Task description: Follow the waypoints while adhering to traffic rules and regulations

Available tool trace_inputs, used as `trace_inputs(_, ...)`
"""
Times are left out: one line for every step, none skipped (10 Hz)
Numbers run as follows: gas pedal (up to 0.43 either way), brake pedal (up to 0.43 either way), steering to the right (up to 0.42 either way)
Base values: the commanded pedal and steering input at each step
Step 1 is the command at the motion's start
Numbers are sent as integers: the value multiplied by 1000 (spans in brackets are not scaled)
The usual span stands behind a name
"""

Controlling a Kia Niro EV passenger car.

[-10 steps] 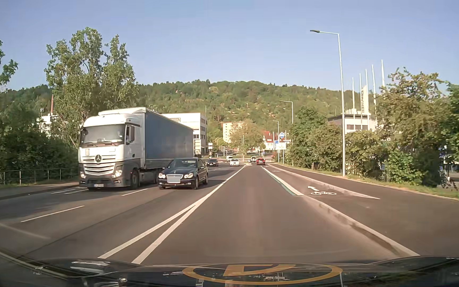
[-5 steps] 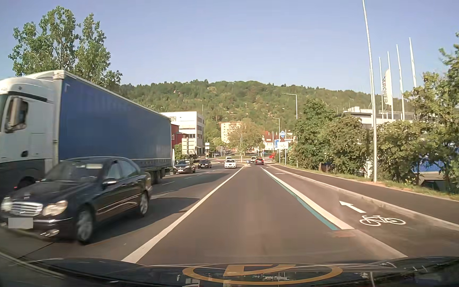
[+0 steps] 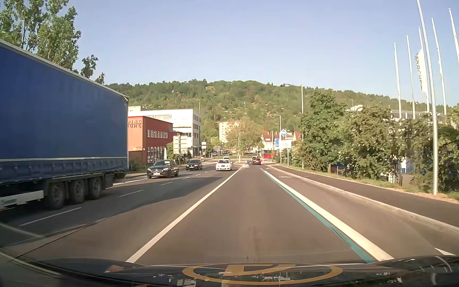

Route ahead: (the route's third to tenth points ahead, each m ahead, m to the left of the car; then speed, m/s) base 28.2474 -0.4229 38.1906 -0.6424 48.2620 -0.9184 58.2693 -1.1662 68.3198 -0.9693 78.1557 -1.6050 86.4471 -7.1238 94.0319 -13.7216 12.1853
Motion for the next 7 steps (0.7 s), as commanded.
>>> trace_inputs(20, 0, 4)
trace_inputs(20, 0, 4)
trace_inputs(20, 0, 4)
trace_inputs(20, 0, 4)
trace_inputs(20, 0, 4)
trace_inputs(20, 0, 5)
trace_inputs(20, 0, 4)
